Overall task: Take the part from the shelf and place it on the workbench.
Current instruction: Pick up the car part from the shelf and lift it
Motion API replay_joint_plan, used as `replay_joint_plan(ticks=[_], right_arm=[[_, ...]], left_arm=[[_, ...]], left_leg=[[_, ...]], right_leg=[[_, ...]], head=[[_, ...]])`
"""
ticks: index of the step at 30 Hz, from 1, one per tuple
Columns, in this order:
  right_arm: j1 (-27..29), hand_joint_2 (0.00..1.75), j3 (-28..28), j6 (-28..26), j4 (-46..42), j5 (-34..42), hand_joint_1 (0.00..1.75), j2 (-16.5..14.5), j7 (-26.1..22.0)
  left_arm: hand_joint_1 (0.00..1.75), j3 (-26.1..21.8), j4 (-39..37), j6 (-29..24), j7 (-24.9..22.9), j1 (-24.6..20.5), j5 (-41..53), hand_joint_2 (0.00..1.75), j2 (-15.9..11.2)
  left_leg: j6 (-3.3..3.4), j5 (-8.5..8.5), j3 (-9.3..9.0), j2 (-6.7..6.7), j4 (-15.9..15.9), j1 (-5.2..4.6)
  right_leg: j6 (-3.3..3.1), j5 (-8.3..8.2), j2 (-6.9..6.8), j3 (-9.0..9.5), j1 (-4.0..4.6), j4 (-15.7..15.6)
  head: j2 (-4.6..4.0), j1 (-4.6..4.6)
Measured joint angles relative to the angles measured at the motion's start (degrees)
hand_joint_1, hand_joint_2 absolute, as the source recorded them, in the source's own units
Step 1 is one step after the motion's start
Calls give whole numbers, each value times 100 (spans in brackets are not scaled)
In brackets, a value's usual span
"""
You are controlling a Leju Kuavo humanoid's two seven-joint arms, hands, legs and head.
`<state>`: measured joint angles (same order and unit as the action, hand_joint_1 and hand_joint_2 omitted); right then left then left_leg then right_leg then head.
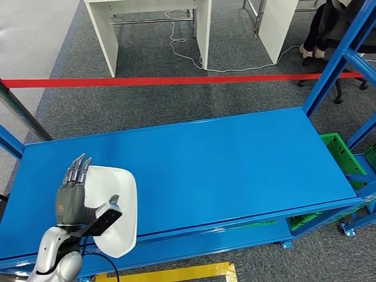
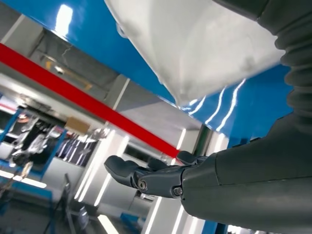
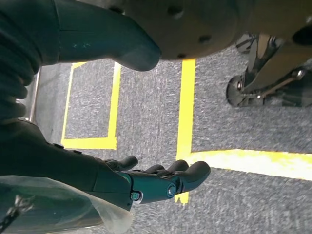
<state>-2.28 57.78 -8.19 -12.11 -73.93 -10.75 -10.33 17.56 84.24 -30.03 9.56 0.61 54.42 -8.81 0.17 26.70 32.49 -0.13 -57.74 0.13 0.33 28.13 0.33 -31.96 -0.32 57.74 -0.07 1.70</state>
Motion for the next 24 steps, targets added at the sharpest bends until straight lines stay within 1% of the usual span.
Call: replay_joint_plan(ticks=[1,2,3,5,6,7,8,9,10,11,12,13,15,16,17,18,20,21,22,23,24], right_arm=[[2,175,7,-1,0,1,0,0,7],[0,175,10,-2,0,0,0,-1,11],[-3,175,12,-3,0,-1,0,-3,14],[-3,175,15,-11,0,-2,0,-7,19],[0,175,16,-16,0,-2,0,-9,21],[3,175,16,-19,0,-2,0,-9,25],[4,175,16,-20,1,-2,0,-10,29],[4,175,16,-21,1,-3,0,-14,32],[3,175,17,-23,2,-4,0,-18,33],[-2,175,17,-28,2,-5,0,-22,34],[-7,175,18,-33,2,-5,0,-27,37],[-10,175,19,-39,2,-5,0,-29,44],[-11,175,22,-49,3,-4,0,-38,58],[-10,175,25,-54,4,-3,0,-41,64],[-12,175,32,-58,4,-3,0,-44,67],[-16,175,40,-62,4,-2,0,-45,68],[-17,175,60,-63,4,-2,0,-46,69],[-14,175,68,-63,4,-1,0,-46,69],[-9,175,78,-62,4,0,0,-46,69],[-4,175,89,-62,4,1,0,-46,69],[-2,175,99,-63,4,2,0,-46,69]], left_arm=[[0,-22,1,4,-39,-1,29,0,5],[0,-48,3,-22,-71,-3,63,0,10],[0,-76,4,-73,-109,-4,110,0,15],[0,-141,6,-228,-193,6,232,0,33],[0,-174,6,-310,-231,16,290,0,48],[0,-206,6,-373,-258,24,333,0,64],[0,-232,6,-414,-278,28,361,0,76],[0,-257,6,-445,-301,29,387,0,86],[0,-290,6,-478,-326,28,420,0,100],[0,-324,7,-525,-359,27,464,0,117],[0,-369,8,-589,-407,28,530,0,139],[0,-426,9,-667,-465,34,612,0,165],[0,-558,10,-808,-585,57,785,0,220],[0,-629,10,-854,-631,68,853,0,250],[0,-694,10,-877,-660,74,897,0,277],[0,-751,9,-886,-680,83,927,0,298],[0,-862,1,-888,-708,122,964,0,314],[0,-909,-8,-888,-720,149,975,0,315],[0,-959,-18,-888,-728,174,983,0,315],[0,-1000,-26,-887,-732,194,984,0,317],[0,-1031,-31,-887,-735,207,984,0,318]], left_leg=[[-31,47,14,0,-50,8],[-65,153,71,0,-201,15],[-95,317,184,1,-475,24],[-137,683,530,1,-1259,35],[-147,776,673,1,-1563,38],[-149,753,732,1,-1674,40],[-143,617,684,1,-1552,41],[-129,394,534,1,-1215,41],[-109,183,342,1,-792,40],[-89,42,170,0,-414,33],[-70,-28,60,0,-160,25],[-50,-25,20,-2,-50,15],[1,-17,26,-5,-16,11],[37,-26,19,-4,4,21],[75,-36,12,-1,24,33],[106,-46,5,5,43,47],[138,-45,9,20,45,45],[141,-42,10,26,44,41],[145,-39,9,28,43,39],[145,-36,5,26,41,39],[141,-32,-1,20,38,39]], right_leg=[[-34,-9,-2,6,-7,-9],[-68,-18,-6,13,-18,-21],[-94,-25,-9,20,-29,-31],[-118,-18,-12,22,-27,-28],[-122,-13,-12,26,-25,-27],[-125,-8,-10,35,-24,-25],[-124,-1,-7,50,-24,-25],[-120,10,-2,72,-24,-24],[-110,22,2,92,-24,-25],[-92,36,9,101,-14,-17],[-67,43,13,96,-4,-13],[-39,46,16,85,3,-13],[25,48,16,73,8,-25],[54,82,13,55,7,3],[79,164,11,-1,7,114],[101,300,9,-115,5,344],[128,650,6,-492,-2,1109],[137,764,5,-673,-5,1460],[143,776,4,-778,-6,1643],[142,672,2,-772,-6,1591],[133,476,0,-653,-8,1309]], head=[[0,-4],[0,-13],[0,-21],[0,-34],[0,-34],[0,-34],[0,-35],[0,-35],[0,-34],[0,-34],[0,-31],[0,-31],[0,-28],[0,-24],[0,-10],[0,0],[0,21],[0,21],[0,21],[0,23],[0,23]])
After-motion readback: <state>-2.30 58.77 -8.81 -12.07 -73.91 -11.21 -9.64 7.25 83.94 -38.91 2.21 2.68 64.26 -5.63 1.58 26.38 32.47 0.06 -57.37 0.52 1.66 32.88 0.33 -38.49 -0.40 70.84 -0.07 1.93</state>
